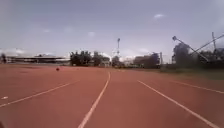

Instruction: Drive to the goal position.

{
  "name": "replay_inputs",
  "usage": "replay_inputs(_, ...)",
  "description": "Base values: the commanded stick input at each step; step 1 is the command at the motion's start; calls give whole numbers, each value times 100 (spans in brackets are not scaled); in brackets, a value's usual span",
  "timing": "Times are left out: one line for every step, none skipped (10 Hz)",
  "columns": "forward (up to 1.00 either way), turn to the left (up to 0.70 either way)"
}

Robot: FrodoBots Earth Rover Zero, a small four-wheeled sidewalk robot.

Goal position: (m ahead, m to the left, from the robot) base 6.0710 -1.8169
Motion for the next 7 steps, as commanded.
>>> replay_inputs(45, 0)
replay_inputs(45, 0)
replay_inputs(45, 0)
replay_inputs(45, 0)
replay_inputs(45, 0)
replay_inputs(45, 0)
replay_inputs(45, 0)
